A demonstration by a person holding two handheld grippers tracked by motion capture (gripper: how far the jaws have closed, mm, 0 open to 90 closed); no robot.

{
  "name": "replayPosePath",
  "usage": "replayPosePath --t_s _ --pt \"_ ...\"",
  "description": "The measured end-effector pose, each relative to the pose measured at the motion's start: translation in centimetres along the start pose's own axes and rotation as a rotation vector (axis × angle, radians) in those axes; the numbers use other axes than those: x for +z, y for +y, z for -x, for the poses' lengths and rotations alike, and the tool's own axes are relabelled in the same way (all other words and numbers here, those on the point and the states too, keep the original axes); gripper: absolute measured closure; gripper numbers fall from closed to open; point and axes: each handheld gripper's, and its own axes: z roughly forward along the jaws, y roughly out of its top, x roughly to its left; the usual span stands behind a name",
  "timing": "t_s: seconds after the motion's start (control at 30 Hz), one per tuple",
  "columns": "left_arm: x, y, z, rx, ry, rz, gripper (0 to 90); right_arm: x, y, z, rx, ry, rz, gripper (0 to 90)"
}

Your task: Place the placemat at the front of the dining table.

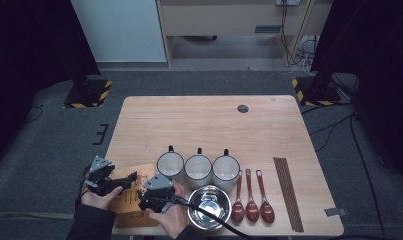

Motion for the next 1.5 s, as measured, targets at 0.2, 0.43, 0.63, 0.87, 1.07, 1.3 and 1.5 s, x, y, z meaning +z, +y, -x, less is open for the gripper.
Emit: replayPosePath --t_s 0.2,0.43,0.63,0.87,1.07,1.3,1.5 --pt "-0.4 1.0 0.3 0.004 0.005 0.014 6.1 -0.5 0.8 0.3 -0.017 -0.006 0.014 34.5" --pt "-1.2 2.3 0.6 0.012 0.013 0.038 6.1 -1.1 1.9 0.6 -0.026 -0.004 0.043 34.6" --pt "-1.6 3.6 1.1 0.016 0.011 0.062 6.1 -1.9 3.0 1.2 -0.026 0.001 0.062 34.6" --pt "-1.6 5.4 2.0 0.041 0.018 0.074 6.1 -2.7 4.1 2.1 -0.035 -0.018 0.078 34.7" --pt "-1.5 7.0 2.8 0.043 0.010 0.091 6.1 -3.6 5.1 3.2 -0.038 -0.025 0.093 34.7" --pt "-1.2 9.1 4.1 0.067 0.011 0.104 6.1 -4.7 6.0 4.6 -0.045 -0.047 0.117 34.8" --pt "-0.9 10.6 5.1 0.075 -0.001 0.117 6.1 -5.7 6.6 5.9 -0.045 -0.060 0.138 34.9"
